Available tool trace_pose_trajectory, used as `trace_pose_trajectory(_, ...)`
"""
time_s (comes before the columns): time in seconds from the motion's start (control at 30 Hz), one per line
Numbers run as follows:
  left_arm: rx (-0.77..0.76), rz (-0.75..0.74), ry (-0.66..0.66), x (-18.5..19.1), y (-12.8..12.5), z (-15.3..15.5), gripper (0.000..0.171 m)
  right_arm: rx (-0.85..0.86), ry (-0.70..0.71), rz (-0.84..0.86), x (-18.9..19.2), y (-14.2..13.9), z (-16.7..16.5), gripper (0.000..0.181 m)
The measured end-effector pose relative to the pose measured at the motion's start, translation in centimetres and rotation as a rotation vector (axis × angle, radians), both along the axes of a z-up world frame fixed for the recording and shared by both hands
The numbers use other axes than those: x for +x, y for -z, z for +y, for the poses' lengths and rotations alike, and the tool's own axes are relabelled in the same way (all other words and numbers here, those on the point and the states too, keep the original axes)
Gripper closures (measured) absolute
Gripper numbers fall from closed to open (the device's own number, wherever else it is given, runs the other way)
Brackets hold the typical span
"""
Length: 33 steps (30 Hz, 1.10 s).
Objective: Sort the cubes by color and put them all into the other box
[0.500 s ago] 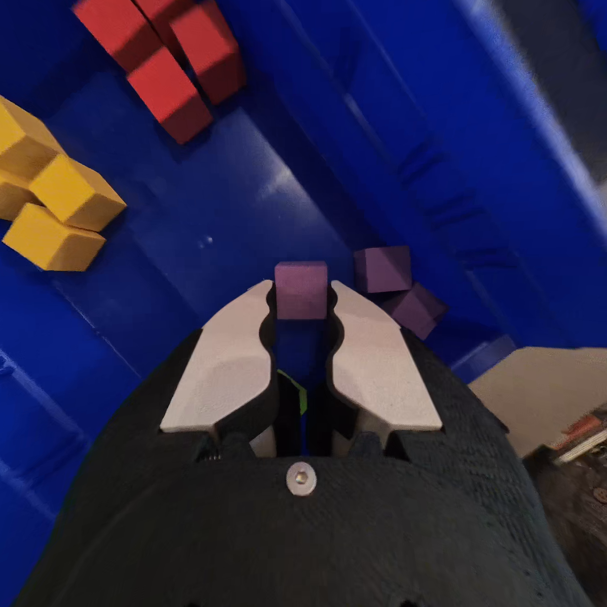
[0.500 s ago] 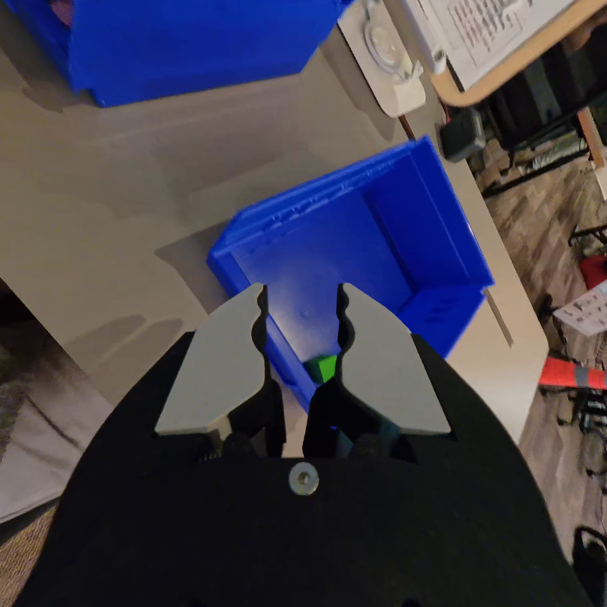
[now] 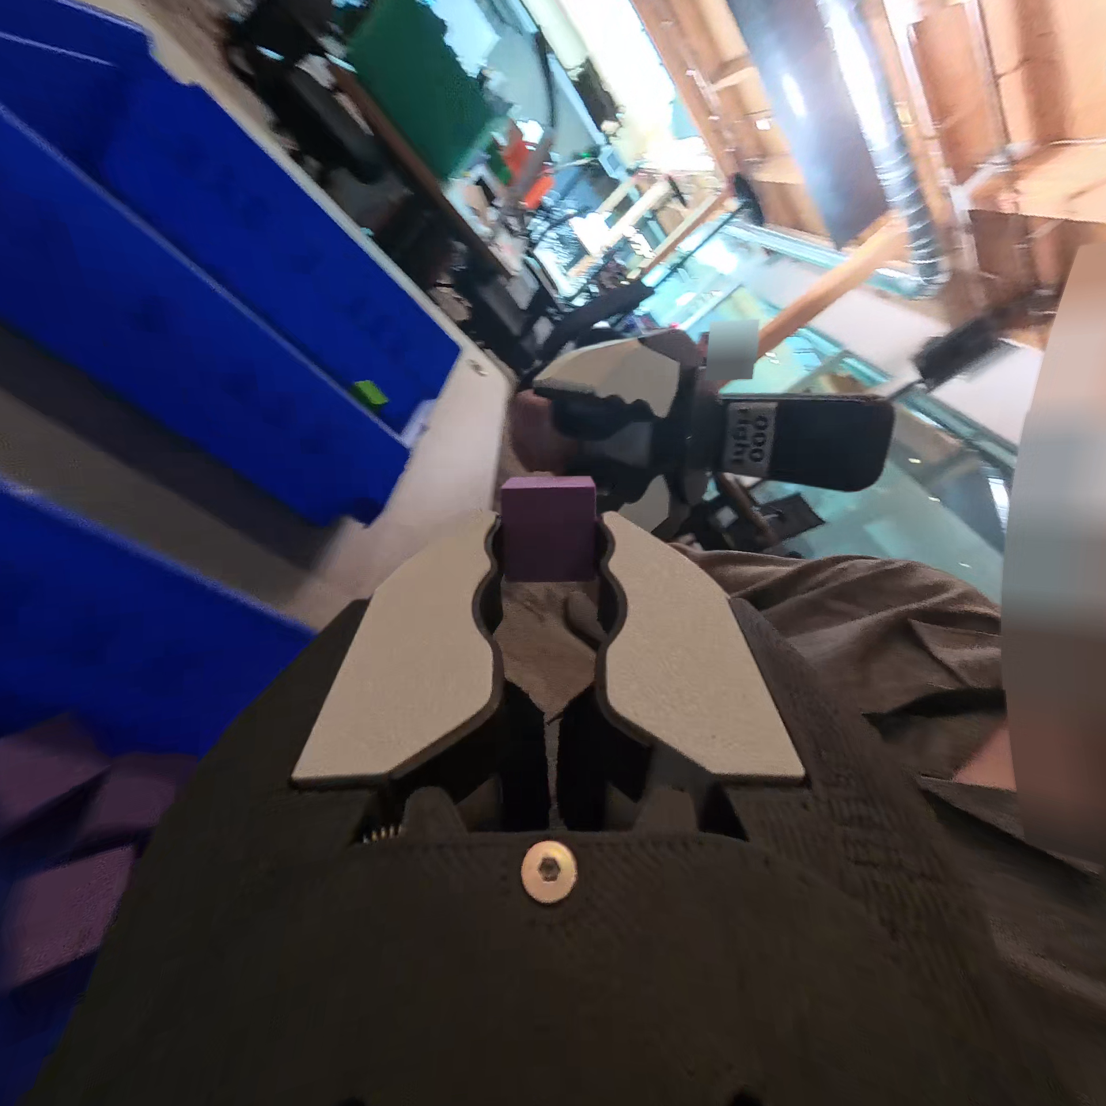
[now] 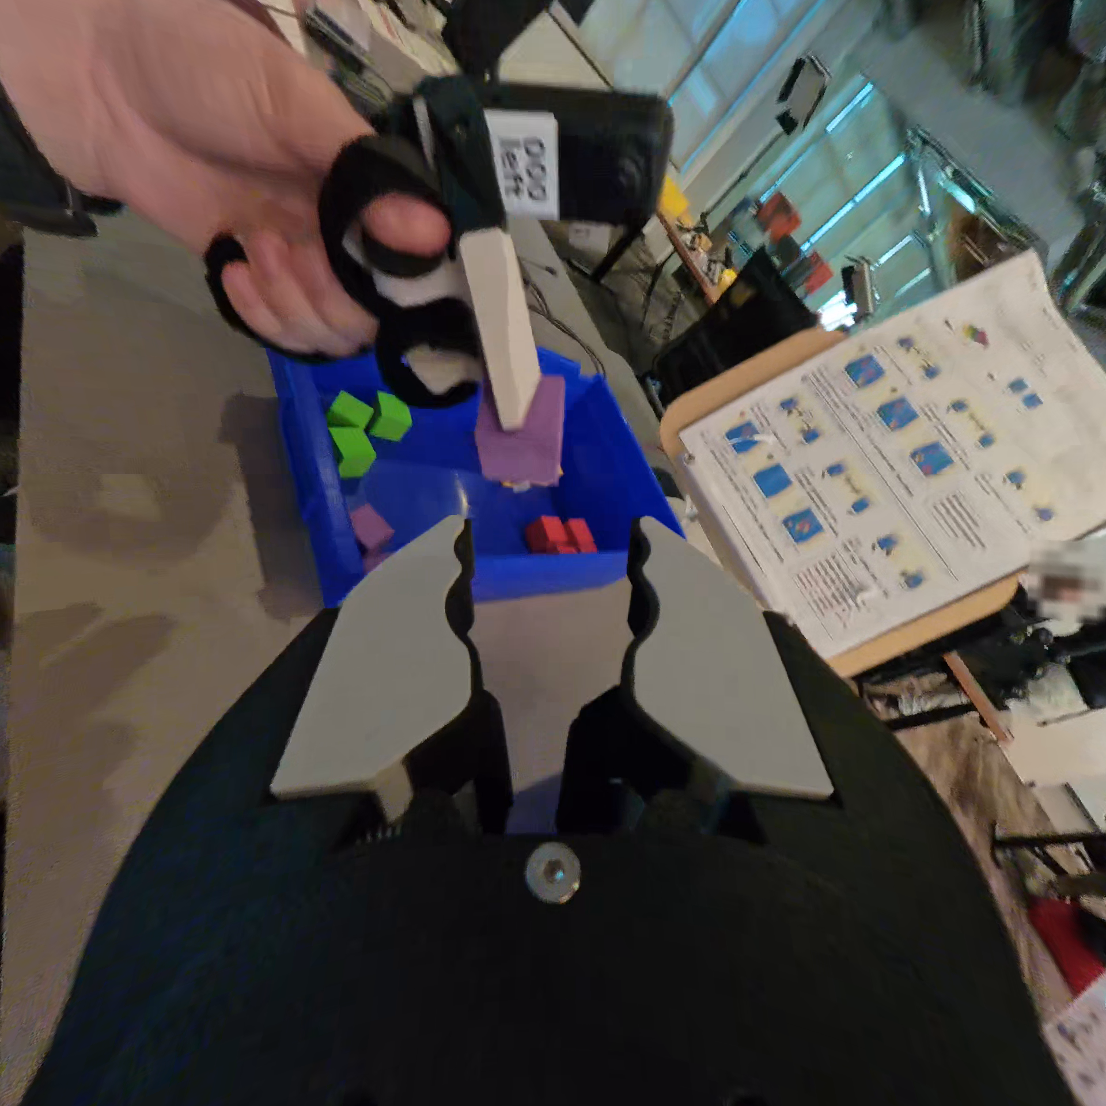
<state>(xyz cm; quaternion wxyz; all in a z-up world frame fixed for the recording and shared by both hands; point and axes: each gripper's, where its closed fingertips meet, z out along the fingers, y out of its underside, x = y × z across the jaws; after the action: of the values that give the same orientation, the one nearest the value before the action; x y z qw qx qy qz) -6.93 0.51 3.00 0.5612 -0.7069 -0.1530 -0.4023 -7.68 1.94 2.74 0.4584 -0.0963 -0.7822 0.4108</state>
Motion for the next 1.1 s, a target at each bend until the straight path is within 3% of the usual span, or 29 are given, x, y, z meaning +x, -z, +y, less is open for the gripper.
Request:
trace_pose_trajectory(0.1,0.049,-0.066,0.079,1.6,-0.6,0.8,0.143,0.012,-0.039,-0.015,-0.1,0.0,-1.8,0.131)
trace_pose_trajectory(0.17,0.06,-0.096,0.115,2.3,-0.5,1.3,0.143,0.011,-0.069,-0.008,0.2,-0.1,-2.5,0.151)
trace_pose_trajectory(0.33,0.11,-0.133,0.088,1.8,-0.7,2.2,0.14,0.032,-0.031,-0.005,0.3,-0.2,-1.0,0.152)
trace_pose_trajectory(0.4,0.143,-0.121,-0.007,0.2,-1.1,2.1,0.127,0.043,0.021,-0.017,-0.1,-0.4,1.1,0.152)
trace_pose_trajectory(0.5,0.131,-0.01,-0.159,-2.2,-1.4,0.9,0.143,0.104,0.258,-0.08,-3.4,-0.6,8.9,0.152)
trace_pose_trajectory(0.63,0.069,0.123,-0.238,-3.1,-1.7,-0.3,0.148,0.164,0.587,-0.491,-8.2,4.0,21.0,0.152)
trace_pose_trajectory(0.7,0.044,0.171,-0.255,-3.1,-1.9,-0.6,0.149,0.143,0.677,-0.761,-9.2,7.5,24.3,0.152)
trace_pose_trajectory(0.77,0.022,0.214,-0.266,-3.0,-2.0,-0.9,0.15,0.11,0.728,-1.009,-9.5,10.8,25.6,0.151)
trace_pose_trajectory(0.83,0.0,0.243,-0.278,-3.1,-1.9,-1.1,0.15,0.114,0.775,-1.14,-10.1,13.3,26.3,0.151)
trace_pose_trajectory(1.1,-0.048,0.254,-0.326,-4.4,-1.0,-2.4,0.149,0.161,0.86,-1.317,-11.0,18.5,27.4,0.151)
